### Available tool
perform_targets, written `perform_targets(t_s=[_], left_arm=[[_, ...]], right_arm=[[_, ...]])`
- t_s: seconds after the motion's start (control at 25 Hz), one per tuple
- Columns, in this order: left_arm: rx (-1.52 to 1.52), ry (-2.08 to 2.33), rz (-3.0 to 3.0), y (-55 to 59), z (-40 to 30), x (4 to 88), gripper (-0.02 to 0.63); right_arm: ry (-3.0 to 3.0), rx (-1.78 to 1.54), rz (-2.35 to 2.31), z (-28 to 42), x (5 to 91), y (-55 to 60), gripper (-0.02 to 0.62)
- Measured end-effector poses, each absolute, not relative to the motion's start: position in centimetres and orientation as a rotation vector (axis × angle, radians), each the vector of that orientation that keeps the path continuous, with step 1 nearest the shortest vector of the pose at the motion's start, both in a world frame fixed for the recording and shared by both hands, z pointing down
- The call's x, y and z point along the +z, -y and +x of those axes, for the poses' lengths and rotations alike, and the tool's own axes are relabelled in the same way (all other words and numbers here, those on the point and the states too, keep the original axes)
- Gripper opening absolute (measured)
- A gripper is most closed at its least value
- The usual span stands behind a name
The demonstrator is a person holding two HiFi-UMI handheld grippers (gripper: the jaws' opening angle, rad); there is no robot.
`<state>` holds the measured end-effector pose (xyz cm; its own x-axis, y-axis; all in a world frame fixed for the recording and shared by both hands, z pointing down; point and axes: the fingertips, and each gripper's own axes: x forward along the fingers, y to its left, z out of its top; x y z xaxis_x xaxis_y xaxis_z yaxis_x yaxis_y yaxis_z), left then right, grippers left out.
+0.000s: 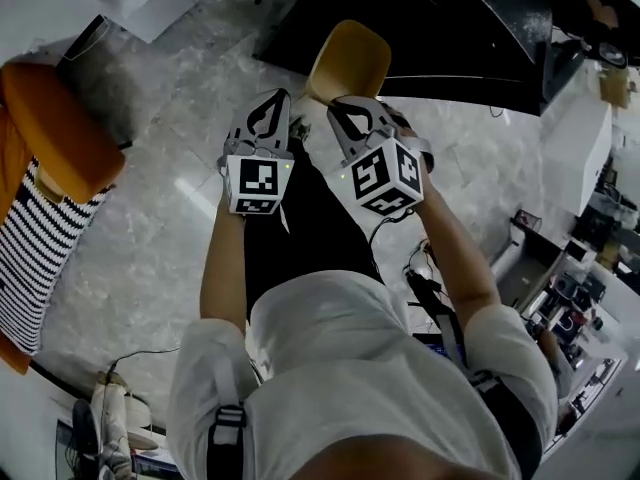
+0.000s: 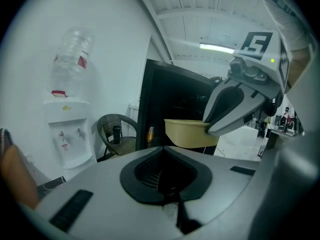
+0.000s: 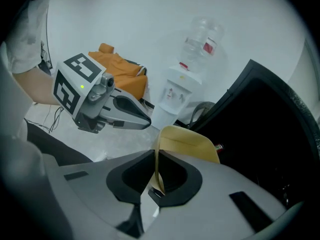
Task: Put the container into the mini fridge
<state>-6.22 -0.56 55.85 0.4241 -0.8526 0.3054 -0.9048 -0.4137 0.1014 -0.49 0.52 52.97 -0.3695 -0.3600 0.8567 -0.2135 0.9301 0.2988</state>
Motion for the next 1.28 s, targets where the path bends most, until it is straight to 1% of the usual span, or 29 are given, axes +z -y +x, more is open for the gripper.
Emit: perform_targets(t_s=[0.2,0.6,0.92,1.16,1.28], left_arm=[[0.305,1.509,2.419,2.0,-4.7,59.7,0.012],[0.255,1.473,2.388,5.5,-3.2,63.4,0.012],[0.250,1.472,2.387,7.2,-1.9,65.9,0.012],[0.220,1.445,2.432,8.0,-1.6,66.1,0.012],[0.233,1.449,2.390,7.8,-1.2,67.8,0.012]], right_arm=[[1.955,-0.137,0.419,0.1,55.6,1.6,0.052],[1.945,-0.132,0.409,0.0,60.0,6.6,0.052],[1.921,-0.174,0.369,0.8,62.8,8.3,0.052],[1.928,-0.198,0.369,0.4,63.9,9.5,0.052],[1.929,-0.200,0.383,0.9,64.5,9.7,0.052]])
